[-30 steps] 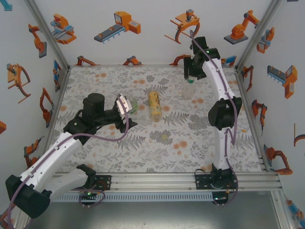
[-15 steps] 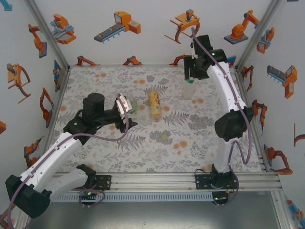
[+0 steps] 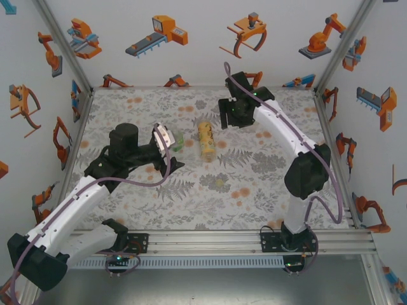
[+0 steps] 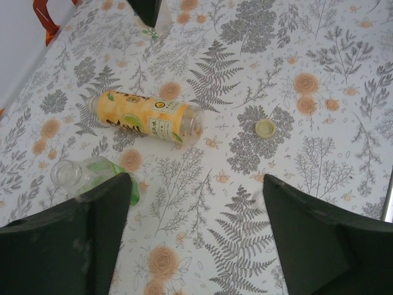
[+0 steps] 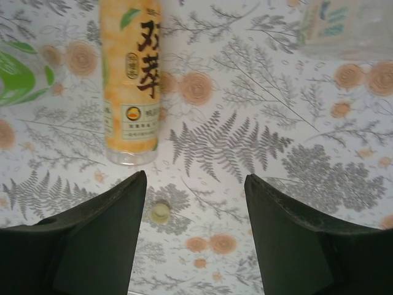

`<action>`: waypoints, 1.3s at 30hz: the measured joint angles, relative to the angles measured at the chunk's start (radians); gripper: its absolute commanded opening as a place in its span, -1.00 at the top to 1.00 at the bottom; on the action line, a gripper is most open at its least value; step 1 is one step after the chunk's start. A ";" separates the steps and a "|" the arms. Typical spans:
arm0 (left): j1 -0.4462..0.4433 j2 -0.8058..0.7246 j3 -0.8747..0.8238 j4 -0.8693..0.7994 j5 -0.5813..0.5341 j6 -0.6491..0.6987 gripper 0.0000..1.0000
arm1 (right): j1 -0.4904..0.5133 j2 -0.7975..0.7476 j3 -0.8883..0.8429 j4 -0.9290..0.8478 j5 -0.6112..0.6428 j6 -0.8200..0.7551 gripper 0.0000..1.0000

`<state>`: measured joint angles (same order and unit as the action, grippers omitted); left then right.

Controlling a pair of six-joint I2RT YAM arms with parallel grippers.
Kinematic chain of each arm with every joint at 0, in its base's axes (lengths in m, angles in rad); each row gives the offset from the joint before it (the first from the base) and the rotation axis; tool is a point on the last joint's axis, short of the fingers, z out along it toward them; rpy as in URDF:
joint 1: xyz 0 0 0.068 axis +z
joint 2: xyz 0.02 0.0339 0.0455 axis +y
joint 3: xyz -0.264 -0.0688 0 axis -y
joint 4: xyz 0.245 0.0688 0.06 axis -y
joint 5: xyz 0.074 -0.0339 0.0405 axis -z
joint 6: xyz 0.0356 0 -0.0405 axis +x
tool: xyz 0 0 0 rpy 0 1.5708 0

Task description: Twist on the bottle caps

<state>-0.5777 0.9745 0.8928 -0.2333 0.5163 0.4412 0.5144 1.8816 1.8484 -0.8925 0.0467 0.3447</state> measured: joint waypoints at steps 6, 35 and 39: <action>0.011 -0.008 -0.001 0.013 0.000 -0.015 -0.95 | 0.053 0.076 0.000 0.084 -0.016 0.060 -0.32; 0.045 -0.016 -0.005 0.041 -0.011 -0.061 -0.95 | 0.108 0.312 -0.042 0.216 -0.096 0.150 -0.33; 0.054 -0.016 -0.005 0.051 -0.015 -0.076 -0.95 | 0.114 0.312 -0.067 0.222 -0.099 0.157 -0.31</action>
<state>-0.5236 0.9585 0.8879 -0.1825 0.5014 0.3653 0.6285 2.1937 1.7817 -0.6708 -0.0521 0.5014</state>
